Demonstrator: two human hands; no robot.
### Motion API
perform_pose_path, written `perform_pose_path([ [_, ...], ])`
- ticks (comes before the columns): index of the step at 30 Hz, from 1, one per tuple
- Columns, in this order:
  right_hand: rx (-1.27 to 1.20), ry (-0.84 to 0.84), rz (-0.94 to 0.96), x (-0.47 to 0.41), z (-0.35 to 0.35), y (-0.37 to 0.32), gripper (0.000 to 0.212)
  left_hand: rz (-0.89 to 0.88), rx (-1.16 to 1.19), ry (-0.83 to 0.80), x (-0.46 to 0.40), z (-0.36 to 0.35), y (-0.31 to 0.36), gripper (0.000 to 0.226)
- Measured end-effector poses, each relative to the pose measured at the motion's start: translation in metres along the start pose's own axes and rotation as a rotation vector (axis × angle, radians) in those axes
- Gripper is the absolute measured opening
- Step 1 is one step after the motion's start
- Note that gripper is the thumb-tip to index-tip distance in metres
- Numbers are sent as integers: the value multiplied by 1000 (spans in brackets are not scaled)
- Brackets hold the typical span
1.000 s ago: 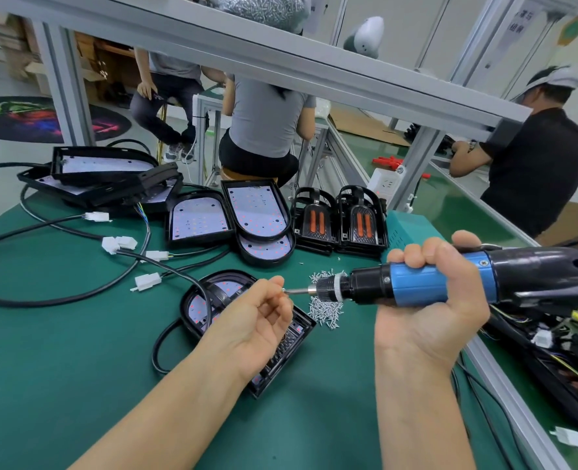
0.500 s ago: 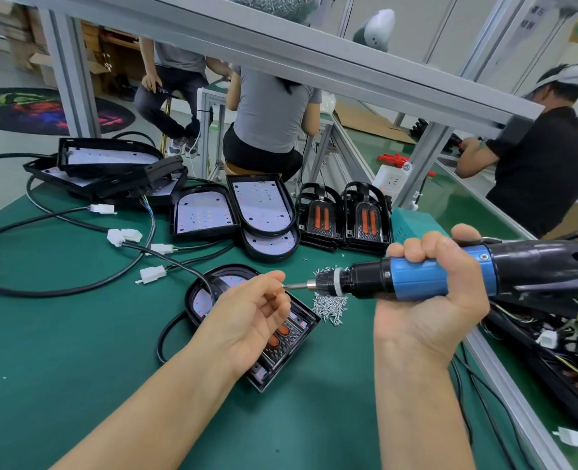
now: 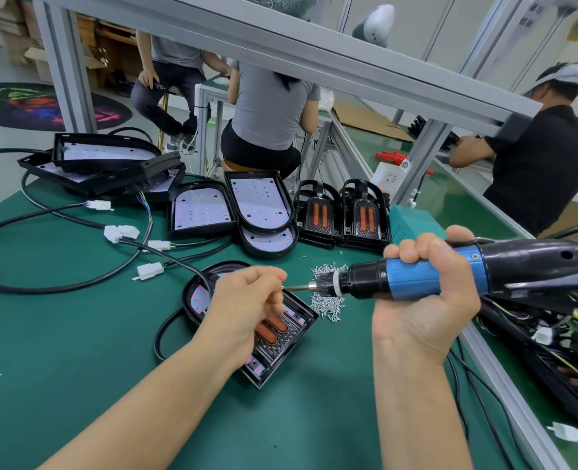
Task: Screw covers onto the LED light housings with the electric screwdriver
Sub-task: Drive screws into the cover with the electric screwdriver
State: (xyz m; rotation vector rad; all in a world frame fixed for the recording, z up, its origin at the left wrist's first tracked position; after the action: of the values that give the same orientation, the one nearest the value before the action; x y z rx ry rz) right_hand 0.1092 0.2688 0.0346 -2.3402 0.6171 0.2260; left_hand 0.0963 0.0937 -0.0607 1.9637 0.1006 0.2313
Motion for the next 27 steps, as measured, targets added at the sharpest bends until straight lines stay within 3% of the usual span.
perform_pose_path([
  [5,168,14,34,-7,12,0,27,-268,-432,-19,-5,6,23,27],
  [8,268,3,32,-9,17,7,27,-319,-532,-104,0,1,23,25],
  [27,384,-104,-15,-12,14,28,32,-364,-520,-54,-4,8,-3,26],
])
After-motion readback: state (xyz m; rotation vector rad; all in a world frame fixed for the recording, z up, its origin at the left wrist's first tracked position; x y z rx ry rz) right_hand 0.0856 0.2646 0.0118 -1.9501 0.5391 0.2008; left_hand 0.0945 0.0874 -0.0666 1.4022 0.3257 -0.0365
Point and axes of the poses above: each hand's wrist, its own x-axis away from the middle knuckle, its own z-axis out of the back of the hand, y = z × x, the point moved 6 cm from there along -x, towards the middle knuckle, and after that the axes turned 6 degrees about -z, right-handed, at the moved point
